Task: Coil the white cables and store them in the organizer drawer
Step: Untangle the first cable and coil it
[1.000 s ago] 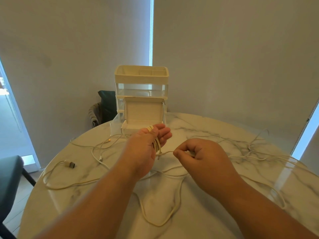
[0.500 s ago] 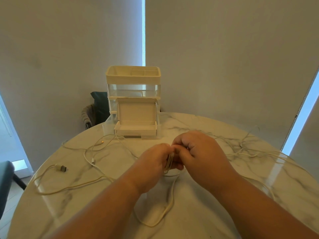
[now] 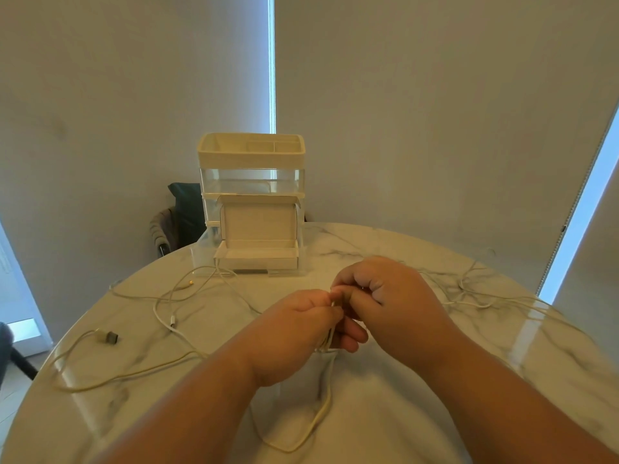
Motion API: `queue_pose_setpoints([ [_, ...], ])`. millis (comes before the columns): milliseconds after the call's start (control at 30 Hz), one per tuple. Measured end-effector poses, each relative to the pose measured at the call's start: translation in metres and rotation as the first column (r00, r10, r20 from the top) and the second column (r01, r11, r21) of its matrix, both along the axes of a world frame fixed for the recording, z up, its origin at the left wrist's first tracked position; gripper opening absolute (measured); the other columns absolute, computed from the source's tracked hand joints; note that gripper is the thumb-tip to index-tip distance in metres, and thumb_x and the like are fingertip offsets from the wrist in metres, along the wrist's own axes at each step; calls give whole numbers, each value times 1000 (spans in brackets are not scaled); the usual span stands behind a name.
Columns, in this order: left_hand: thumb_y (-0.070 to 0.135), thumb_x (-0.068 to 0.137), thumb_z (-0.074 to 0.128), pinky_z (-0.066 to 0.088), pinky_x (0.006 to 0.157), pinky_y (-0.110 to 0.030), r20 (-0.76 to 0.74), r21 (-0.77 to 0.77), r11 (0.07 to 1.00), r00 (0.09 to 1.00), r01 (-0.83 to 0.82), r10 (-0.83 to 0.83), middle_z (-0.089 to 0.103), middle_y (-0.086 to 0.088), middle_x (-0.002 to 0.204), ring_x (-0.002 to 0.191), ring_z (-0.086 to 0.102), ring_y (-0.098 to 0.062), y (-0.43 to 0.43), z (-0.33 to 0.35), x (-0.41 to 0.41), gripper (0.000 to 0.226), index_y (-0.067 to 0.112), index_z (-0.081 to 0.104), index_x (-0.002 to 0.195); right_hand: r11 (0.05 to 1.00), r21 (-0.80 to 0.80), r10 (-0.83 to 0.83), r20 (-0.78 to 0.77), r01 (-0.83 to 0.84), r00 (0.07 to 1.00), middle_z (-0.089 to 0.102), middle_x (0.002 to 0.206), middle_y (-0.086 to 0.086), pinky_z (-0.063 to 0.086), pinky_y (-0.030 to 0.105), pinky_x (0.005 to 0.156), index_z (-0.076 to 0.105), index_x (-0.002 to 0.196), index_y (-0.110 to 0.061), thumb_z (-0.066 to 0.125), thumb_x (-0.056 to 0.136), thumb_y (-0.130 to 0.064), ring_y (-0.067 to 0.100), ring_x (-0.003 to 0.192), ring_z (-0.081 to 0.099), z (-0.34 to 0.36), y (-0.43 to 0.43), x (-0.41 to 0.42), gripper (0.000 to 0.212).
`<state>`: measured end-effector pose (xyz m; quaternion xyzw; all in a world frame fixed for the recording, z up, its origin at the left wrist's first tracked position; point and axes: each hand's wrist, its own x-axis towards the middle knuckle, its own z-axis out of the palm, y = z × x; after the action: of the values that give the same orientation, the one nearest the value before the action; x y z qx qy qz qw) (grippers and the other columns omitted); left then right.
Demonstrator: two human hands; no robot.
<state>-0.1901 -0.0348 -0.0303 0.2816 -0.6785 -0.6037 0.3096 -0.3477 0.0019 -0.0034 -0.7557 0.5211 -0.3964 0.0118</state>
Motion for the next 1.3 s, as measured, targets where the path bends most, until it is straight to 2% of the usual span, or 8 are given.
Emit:
queue_pose_setpoints([
  [133, 11, 104, 37, 51, 69, -23, -22, 28, 999, 999, 37, -37, 69, -10, 79, 73, 63, -18, 5, 2, 1, 31, 3, 66, 96, 999, 35, 28, 77, -30, 997, 63, 67, -12, 45, 19, 66, 72, 75, -26, 70, 84, -22, 3, 71, 60, -1, -2, 0, 10],
  [267, 23, 87, 48, 52, 74, -36, -73, 59, 997, 996, 47, -43, 64, -10, 68, 62, 59, -18, 3, 1, 3, 28, 5, 70, 86, 975, 155, 103, 332, -161, 938, 69, 67, 6, 45, 12, 63, 73, 74, -21, 68, 88, -14, 9, 62, 63, -6, -6, -1, 16],
  [433, 24, 87, 48, 54, 69, -38, -141, 127, 987, 986, 103, -84, 57, -9, 58, 53, 50, -18, 1, 0, 5, 30, 4, 69, 80, 916, 261, 139, 506, -305, 851, 65, 60, -5, 55, 51, 80, 73, 83, -18, 65, 88, -29, 26, 70, 66, -17, -18, -5, 15],
  [567, 22, 85, 49, 53, 63, -36, -155, 139, 986, 986, 87, -65, 51, -8, 53, 50, 46, -18, 1, 0, 3, 27, 5, 67, 75, 894, 265, 160, 564, -360, 810, 68, 64, 3, 53, 58, 82, 73, 83, -16, 63, 86, -29, 36, 73, 65, -19, -20, -6, 17],
  [767, 21, 81, 50, 52, 62, -35, -154, 148, 987, 987, 58, -35, 44, -6, 53, 49, 41, -18, 1, 0, 1, 22, 4, 62, 73, 890, 239, 181, 596, -388, 783, 68, 69, 14, 52, 58, 85, 72, 82, -13, 63, 90, -26, 33, 74, 65, -22, -20, -3, 18],
  [933, 18, 88, 49, 51, 58, -33, -431, 238, 966, 902, 98, 15, 37, -2, 51, 45, 38, -15, -2, 12, 11, 23, 5, 58, 71, 654, 225, 141, 902, -722, 409, 62, 118, 33, 50, 48, 89, 58, 124, 8, 63, 85, -17, 40, 104, 62, -25, -22, -11, 46],
  [1100, 20, 92, 39, 51, 63, -32, -606, 288, 934, 795, 210, 8, 39, 4, 51, 47, 41, -11, -10, 13, 22, 30, 10, 59, 71, 625, 253, 161, 884, -739, 439, 62, 110, 23, 54, 35, 81, 70, 113, -1, 60, 90, -9, 25, 95, 60, -33, -14, 16, 26],
  [1300, 20, 88, 46, 57, 67, -33, -647, 319, 897, 762, 307, -31, 43, 3, 52, 47, 45, -12, -12, 11, 25, 25, 9, 62, 72, 574, 311, 29, 917, -757, 398, 66, 104, 17, 58, 33, 74, 57, 112, 18, 54, 90, -7, 19, 86, 65, -25, -7, 24, 33],
])
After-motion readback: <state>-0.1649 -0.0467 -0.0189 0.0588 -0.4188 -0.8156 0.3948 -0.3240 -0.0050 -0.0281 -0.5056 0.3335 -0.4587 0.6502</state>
